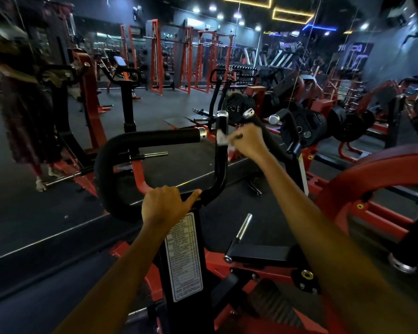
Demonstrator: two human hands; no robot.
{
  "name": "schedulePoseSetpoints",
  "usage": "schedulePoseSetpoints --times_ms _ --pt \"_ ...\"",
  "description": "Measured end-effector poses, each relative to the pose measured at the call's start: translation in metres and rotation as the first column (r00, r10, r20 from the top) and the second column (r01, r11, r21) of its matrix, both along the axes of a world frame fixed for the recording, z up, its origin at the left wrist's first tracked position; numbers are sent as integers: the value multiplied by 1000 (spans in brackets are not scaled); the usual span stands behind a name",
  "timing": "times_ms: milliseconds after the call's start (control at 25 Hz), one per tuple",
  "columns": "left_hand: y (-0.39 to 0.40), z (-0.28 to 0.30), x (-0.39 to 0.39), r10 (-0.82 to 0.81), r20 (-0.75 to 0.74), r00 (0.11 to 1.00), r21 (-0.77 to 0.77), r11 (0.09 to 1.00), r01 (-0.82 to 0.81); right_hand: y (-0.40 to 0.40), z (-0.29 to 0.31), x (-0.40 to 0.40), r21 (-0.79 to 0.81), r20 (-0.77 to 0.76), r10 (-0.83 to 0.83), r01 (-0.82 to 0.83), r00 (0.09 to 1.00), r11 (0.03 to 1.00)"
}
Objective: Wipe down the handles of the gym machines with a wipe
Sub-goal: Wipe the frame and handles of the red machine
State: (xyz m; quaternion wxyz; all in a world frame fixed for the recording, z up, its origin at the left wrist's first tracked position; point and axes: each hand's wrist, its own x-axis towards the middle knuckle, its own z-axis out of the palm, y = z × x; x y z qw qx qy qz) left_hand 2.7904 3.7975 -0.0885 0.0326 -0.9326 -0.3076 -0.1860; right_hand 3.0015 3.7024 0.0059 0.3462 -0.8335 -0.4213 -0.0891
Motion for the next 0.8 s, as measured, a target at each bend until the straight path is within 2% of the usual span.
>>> schedulePoseSetpoints --times_ms 80,120,240,360,560,800 --pt "0 1 0 0 -6 1000 -1 1000 0 20 26 15 154 90 -77 63 993 986" --pt "0 1 -1 1 -10 1000 -6 1000 -2 31 30 19 161 131 -95 73 987 984" --pt "-1 3 -1 2 -15 1000 -15 1000 -3 50 16 22 -21 280 -101 111 955 994" --pt "-2 5 -2 2 -19 1000 -6 1000 -2 44 3 10 -174 469 11 80 883 982" --pt "0 5 -4 -5 -27 1000 -9 1000 4 29 -12 -10 -284 500 102 51 860 958" --pt "3 0 -4 -26 21 999 -11 1000 27 8 -43 -35 -299 468 144 3 872 954"
